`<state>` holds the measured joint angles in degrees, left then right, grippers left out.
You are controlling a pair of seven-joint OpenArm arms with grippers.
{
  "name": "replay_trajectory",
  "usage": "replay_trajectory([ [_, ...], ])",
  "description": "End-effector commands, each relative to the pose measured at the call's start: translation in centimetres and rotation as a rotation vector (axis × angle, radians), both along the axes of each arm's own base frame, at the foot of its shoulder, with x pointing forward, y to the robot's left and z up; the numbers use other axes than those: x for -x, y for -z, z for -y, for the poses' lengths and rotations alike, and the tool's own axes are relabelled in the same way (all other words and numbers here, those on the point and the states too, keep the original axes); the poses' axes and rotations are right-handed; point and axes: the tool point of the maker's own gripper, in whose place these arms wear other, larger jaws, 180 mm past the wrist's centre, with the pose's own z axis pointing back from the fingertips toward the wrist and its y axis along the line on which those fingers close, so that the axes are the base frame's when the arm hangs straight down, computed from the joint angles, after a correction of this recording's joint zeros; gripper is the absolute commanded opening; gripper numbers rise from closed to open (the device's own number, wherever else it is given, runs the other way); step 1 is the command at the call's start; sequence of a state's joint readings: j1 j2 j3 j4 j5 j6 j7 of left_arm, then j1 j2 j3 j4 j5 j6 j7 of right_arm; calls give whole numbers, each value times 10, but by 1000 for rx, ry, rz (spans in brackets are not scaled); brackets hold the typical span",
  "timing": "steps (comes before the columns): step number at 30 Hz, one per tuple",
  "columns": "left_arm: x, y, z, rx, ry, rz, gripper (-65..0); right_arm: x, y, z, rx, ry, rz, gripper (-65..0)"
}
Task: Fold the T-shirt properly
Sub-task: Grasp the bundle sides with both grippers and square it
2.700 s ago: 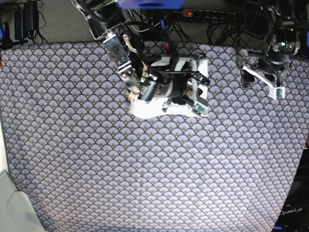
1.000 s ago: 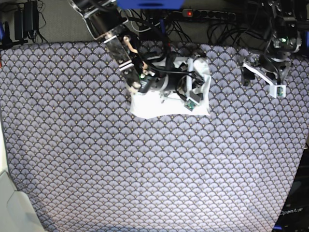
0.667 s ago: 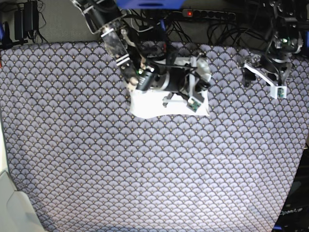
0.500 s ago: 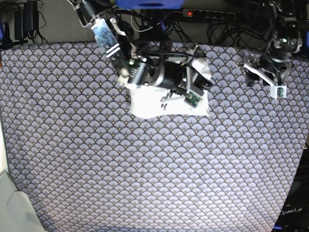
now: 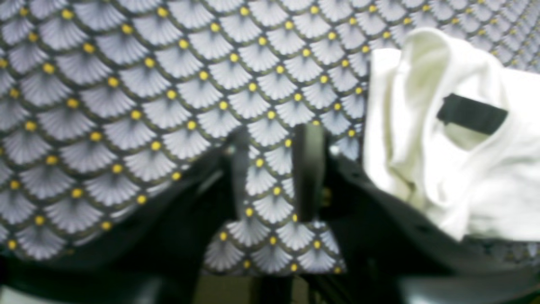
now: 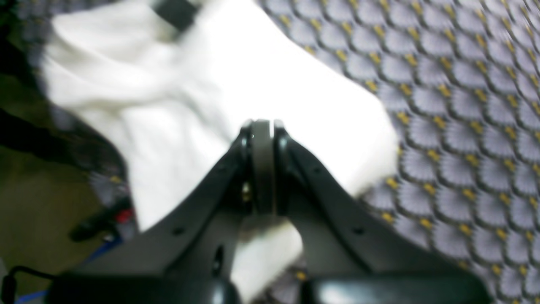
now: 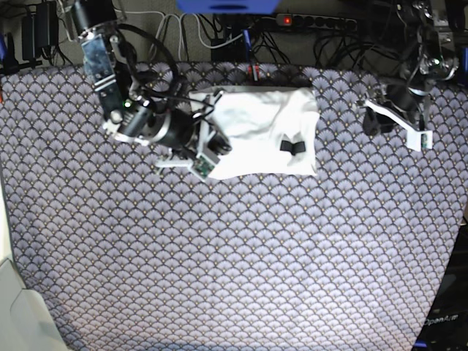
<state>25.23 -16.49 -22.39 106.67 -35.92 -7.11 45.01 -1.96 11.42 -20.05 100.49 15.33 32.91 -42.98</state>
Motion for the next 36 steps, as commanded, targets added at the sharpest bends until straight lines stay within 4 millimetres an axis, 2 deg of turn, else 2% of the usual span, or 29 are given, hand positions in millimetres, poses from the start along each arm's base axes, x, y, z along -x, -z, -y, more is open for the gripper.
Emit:
replay_trajectory([
  [1,-6,-12,0,9,7,42,-420,-8,-12,0,-31,4,38,-650],
  [6,-11,-18,9,87,5,66,-258,-1,22,11,3,24,-56,-650],
  [8,-12,-20,12,111,5,71,-219,1,34,14,12,33,-93,-650],
  [11,-13,-22,13,131,8,76,-213,2,41,15,11,39,-110,-650],
  [16,-14,-29,15,185,18,87,-212,1,40,13,-16,43,-99,-650],
  [24,-28,-54,23,311,46,143,-211,3,39,4,-32,38,-105,-650],
  [31,-42,-43,57,357,158,56,-212,2,38,4,-34,38,-102,-650],
  [34,-48,-30,71,382,188,17,-212,1,37,4,-34,38,-99,-650],
  [36,-48,-19,73,392,184,-12,-212,0,36,4,-34,38,-97,-650],
])
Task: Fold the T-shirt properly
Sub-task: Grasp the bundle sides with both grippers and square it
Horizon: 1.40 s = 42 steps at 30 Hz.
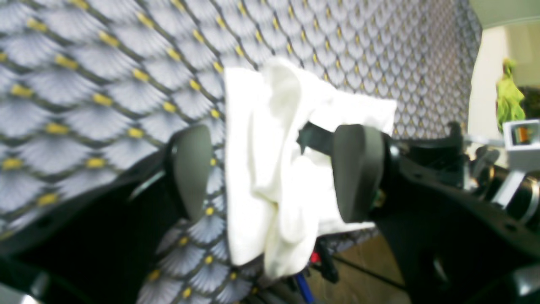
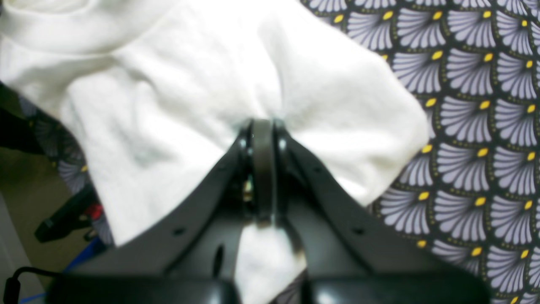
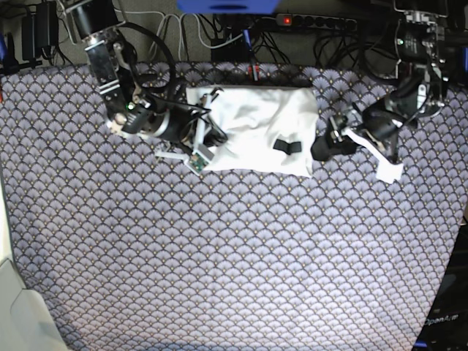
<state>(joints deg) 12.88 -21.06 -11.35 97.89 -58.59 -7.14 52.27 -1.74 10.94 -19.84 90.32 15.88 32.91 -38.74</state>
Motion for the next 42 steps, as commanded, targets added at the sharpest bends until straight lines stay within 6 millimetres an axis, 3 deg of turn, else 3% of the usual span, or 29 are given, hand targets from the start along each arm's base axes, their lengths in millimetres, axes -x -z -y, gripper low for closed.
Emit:
replay_trajectory([
  [1,-6,-7,-5,5,-10,25,-212,-5,-7,-2,-12,-1,20,-650],
  [9,-3,11,-7,17,-24,-31,-212,-5,-7,-2,-12,-3,20,-650],
  [17,6,18,22,35,53,-53,-212,-6,-8,-3,-15,-2,25,-650],
  [24,7,24,21,-7,59,-58,-212,-6,-8,-3,-16,-2,26,-650],
  [30,7,45,30,-21,40,-100,-212,-6,-8,-3,-16,-2,26,-650],
  [37,6,50,56,-41,103,-98,-212,-6,-8,-3,-15,-2,25,-650],
  [42,5,64,54,-35,92,-141,-214,-6,-8,-3,-15,-2,25,-650],
])
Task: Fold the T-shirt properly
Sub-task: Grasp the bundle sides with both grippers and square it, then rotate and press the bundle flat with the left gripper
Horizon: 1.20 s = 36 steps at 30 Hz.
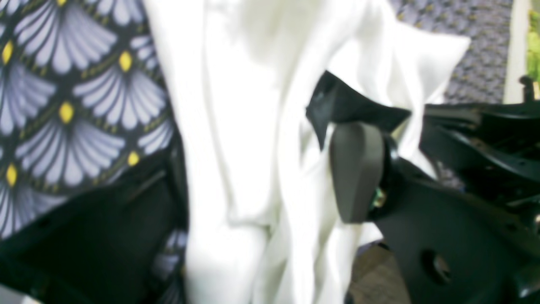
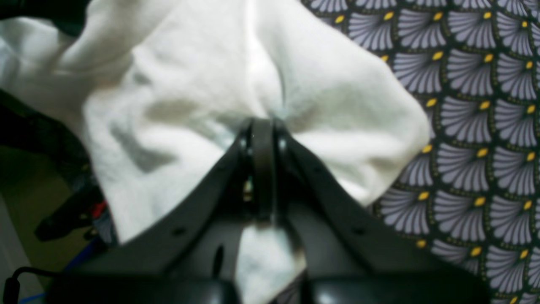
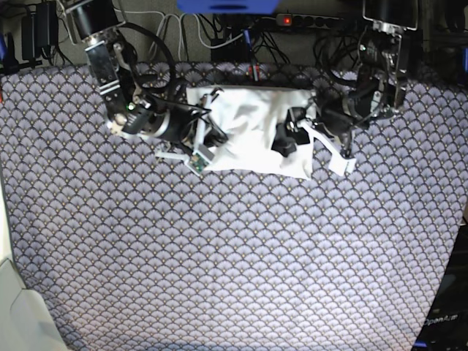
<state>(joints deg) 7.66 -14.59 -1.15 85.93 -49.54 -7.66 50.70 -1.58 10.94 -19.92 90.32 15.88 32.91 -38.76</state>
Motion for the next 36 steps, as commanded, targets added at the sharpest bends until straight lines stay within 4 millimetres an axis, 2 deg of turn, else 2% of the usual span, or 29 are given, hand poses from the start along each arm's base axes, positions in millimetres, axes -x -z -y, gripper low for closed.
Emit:
replay_trajectory([
  [1,0,3,-3,-17,3,-12,-214,-5,-8,-2,-15,-1,22,-650],
  [5,2,6,-5,-23,2,-23,-218,-5,-8,-2,-14,-1,22,-650],
  [7,1,5,-5,-23,4,-19,-251,-6,-8,-2,-15,0,23,-650],
  [11,-3,3,-7,-27,1,-11,-479,-6,-8,-2,-15,0,23,-650],
  [13,-9,-1,-6,-28,1,-6,-619,-6,-8,-2,-15,0,23,-650],
  [14,-11,-2,-6,-28,1,-3,-650,-6,-8,-2,-15,0,23,-650],
  [17,-12,-2,-6,-28,1,0,-628,-5,-7,-1,-12,-1,22,-650],
  [19,-15,-4,-7,-29,0,5,-647,-5,-7,-1,-10,-1,20,-650],
  [24,-28,-15,-5,-30,4,42,-646,-7,-12,0,-10,-3,37,-650],
  [30,-46,-29,-6,-63,42,65,-646,-12,-42,8,5,-25,139,-650],
  [32,-51,-29,-8,-115,60,69,-646,-13,-50,12,16,-34,168,-650],
  [36,-55,-24,11,-223,150,86,-646,-19,-56,42,36,47,188,-650],
])
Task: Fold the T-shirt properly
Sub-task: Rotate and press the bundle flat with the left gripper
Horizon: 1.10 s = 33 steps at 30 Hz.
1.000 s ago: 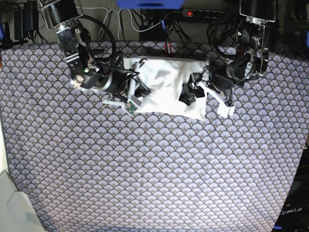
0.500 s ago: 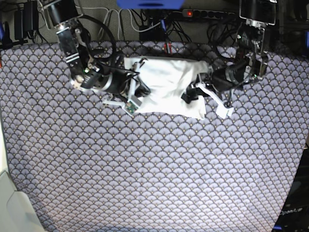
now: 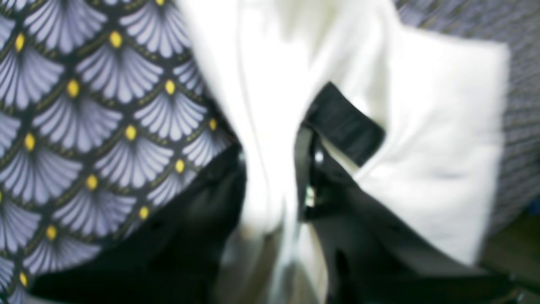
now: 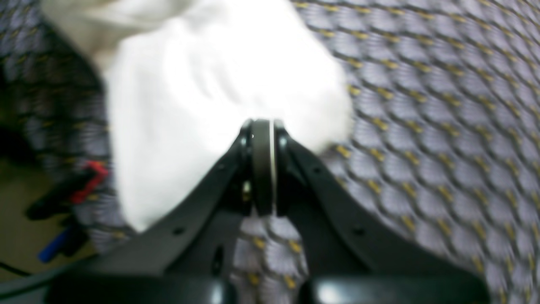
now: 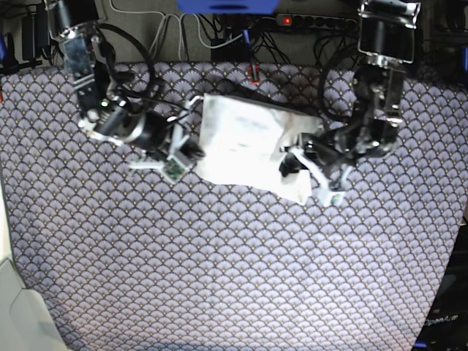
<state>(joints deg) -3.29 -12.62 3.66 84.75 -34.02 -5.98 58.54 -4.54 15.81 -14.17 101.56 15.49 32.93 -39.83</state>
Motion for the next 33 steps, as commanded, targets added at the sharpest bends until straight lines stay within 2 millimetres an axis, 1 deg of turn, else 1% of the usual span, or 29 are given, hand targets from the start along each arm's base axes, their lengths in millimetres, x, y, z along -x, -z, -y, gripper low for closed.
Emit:
replay_trajectory([
  [1,-9,-12,12,-3,44,48,-646,-10,-16,6,-23,21,53,-650],
  [3,-5,-6,27,-81,124,58,-646,-14,-17,23,-13,66,58,-650],
  [5,-7,-6,49,-147,204,90,-646,-19,-19,47,0,133,67,-650],
  [6,-8,-6,57,-183,234,109,-646,-21,-20,61,16,160,74,-650],
  [7,-9,-7,63,-211,255,124,-646,-22,-21,70,27,176,77,-650],
  [9,-11,-8,76,-284,300,164,-646,-19,-19,92,59,213,73,-650],
  [11,-18,-13,85,-364,337,213,-646,-18,-19,115,87,258,76,-650],
  [13,-25,-18,95,-452,382,271,-646,-20,-23,133,101,305,84,-650],
  [15,-30,-25,103,-566,438,343,-646,-17,-24,155,116,362,85,-650],
  [18,-42,-42,114,-728,504,467,-646,-16,-29,179,127,432,97,-650],
  [20,-46,-49,119,-812,538,535,-646,-14,-30,190,134,462,99,-650],
  [22,-50,-58,133,-855,576,617,-646,-10,-29,199,142,485,94,-650],
  [24,-52,-49,135,-925,628,652,-646,-8,-30,206,147,505,95,-650],
  [26,-49,-35,140,-972,697,686,-646,-4,-31,214,155,526,93,-650],
  [28,-45,-20,146,-999,765,712,-646,2,-28,221,164,543,82,-650],
  [30,-41,-6,150,-1004,821,728,-646,4,-29,224,168,551,83,-650],
  [32,-39,1,153,-997,846,739,-646,10,-24,225,174,551,66,-650],
  [33,-38,1,159,-982,855,749,-646,13,-22,225,178,549,57,-650],
])
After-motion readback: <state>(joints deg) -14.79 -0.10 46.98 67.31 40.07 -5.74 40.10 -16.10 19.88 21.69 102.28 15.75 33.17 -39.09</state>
